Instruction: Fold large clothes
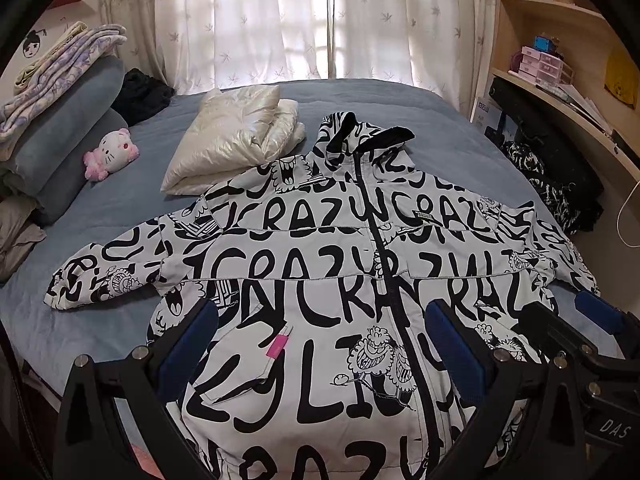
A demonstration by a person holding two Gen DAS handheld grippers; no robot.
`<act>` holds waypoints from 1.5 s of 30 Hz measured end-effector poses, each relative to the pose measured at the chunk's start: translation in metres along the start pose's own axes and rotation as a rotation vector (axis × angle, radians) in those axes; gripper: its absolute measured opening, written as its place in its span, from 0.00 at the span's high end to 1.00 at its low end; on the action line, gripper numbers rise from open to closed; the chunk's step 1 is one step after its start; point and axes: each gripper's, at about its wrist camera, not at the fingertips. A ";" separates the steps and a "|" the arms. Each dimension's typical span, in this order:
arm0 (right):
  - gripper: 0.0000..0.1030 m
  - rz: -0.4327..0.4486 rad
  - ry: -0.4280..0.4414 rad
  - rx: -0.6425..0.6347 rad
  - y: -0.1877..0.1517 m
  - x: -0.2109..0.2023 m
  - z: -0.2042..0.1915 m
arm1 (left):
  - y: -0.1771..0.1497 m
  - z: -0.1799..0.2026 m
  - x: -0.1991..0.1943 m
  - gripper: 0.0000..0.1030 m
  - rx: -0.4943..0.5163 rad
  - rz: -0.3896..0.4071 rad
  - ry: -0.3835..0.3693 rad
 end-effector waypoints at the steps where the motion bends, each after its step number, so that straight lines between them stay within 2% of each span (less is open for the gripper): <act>1: 0.00 0.001 0.000 -0.001 0.000 0.000 0.000 | 0.000 0.001 0.000 0.01 0.001 0.000 0.001; 45: 0.00 -0.019 0.011 0.014 -0.003 0.008 -0.001 | -0.005 0.006 0.002 0.01 0.009 0.007 0.021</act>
Point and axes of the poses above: each gripper's, at about its wrist camera, not at the fingertips, and x roughly the way its jaws point, z to its right, y to its top, and after that the axes turned 10 degrees about y, right-handed
